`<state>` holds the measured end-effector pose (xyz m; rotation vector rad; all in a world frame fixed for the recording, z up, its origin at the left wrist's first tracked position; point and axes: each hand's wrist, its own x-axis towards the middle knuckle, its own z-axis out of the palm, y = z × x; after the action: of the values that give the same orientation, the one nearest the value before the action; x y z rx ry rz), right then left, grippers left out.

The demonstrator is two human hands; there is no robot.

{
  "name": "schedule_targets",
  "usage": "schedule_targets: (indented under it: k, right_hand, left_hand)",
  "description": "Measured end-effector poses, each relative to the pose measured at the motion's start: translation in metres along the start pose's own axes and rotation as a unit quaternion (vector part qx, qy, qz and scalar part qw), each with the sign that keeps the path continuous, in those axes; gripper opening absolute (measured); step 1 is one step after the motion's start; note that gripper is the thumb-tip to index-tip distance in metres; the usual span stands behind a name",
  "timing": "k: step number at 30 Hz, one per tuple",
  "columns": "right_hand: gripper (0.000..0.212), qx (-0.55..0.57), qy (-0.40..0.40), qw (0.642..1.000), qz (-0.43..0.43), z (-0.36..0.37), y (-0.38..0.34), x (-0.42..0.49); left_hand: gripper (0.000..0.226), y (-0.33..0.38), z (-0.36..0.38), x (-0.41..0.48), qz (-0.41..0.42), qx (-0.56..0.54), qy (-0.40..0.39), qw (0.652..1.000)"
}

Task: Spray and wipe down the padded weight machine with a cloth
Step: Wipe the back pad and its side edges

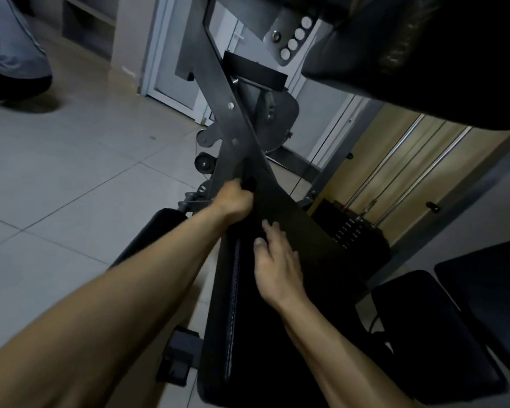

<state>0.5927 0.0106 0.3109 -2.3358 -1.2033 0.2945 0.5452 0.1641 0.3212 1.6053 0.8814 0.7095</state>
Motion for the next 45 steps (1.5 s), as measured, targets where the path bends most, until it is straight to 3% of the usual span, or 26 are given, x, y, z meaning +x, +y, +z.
schedule_targets:
  k: [4, 8, 10, 12, 14, 17, 21, 25, 30, 35, 40, 45]
  right_hand:
    - [0.049, 0.015, 0.031, 0.999, -0.003, 0.0, 0.005, 0.004]
    - [0.021, 0.052, 0.046, 0.997, 0.029, -0.019, 0.01, 0.038]
    - [0.027, 0.049, 0.032, 0.998, 0.013, -0.03, 0.008, 0.065]
    - [0.042, 0.02, -0.008, 1.0, -0.016, -0.031, 0.003, 0.088]
    - [0.049, -0.001, -0.041, 0.999, -0.019, -0.02, 0.0, 0.1]
    - [0.049, -0.019, -0.033, 0.999, -0.023, -0.009, 0.006, 0.105]
    - [0.049, 0.009, -0.024, 0.999, -0.033, -0.006, 0.012, 0.112]
    - [0.049, 0.031, -0.014, 0.999, -0.026, -0.006, 0.013, 0.114]
    - [0.051, 0.008, -0.01, 0.999, -0.034, -0.003, 0.01, 0.11]
    - [0.05, 0.011, -0.016, 0.999, -0.028, -0.003, 0.01, 0.11]
    - [0.049, 0.015, -0.018, 0.999, -0.028, -0.005, 0.012, 0.113]
    - [0.05, 0.021, -0.014, 0.999, -0.034, -0.006, 0.012, 0.11]
  left_hand:
    - [0.029, -0.002, -0.003, -0.005, 0.008, -0.012, -0.005, 1.0]
    - [0.04, -0.024, -0.002, -0.056, 0.034, -0.054, -0.007, 0.998]
    - [0.06, -0.032, -0.002, -0.075, 0.048, -0.069, -0.016, 0.996]
    - [0.065, -0.034, -0.001, -0.078, 0.049, -0.066, -0.022, 0.996]
    - [0.057, -0.03, 0.0, -0.064, 0.048, -0.062, -0.018, 0.997]
    - [0.051, -0.017, 0.002, -0.015, 0.048, -0.022, -0.005, 0.999]
    - [0.028, 0.004, 0.001, 0.062, 0.003, -0.02, 0.022, 1.0]
    - [0.028, 0.007, 0.003, 0.065, 0.017, -0.004, 0.024, 1.0]
    - [0.045, -0.027, 0.006, 0.013, 0.077, -0.029, -0.002, 0.997]
    - [0.033, -0.004, 0.004, 0.085, 0.043, 0.017, 0.01, 0.999]
    - [0.034, 0.02, 0.007, 0.147, -0.009, 0.015, 0.032, 0.999]
    - [0.027, 0.003, 0.009, 0.113, 0.072, 0.071, 0.021, 0.995]
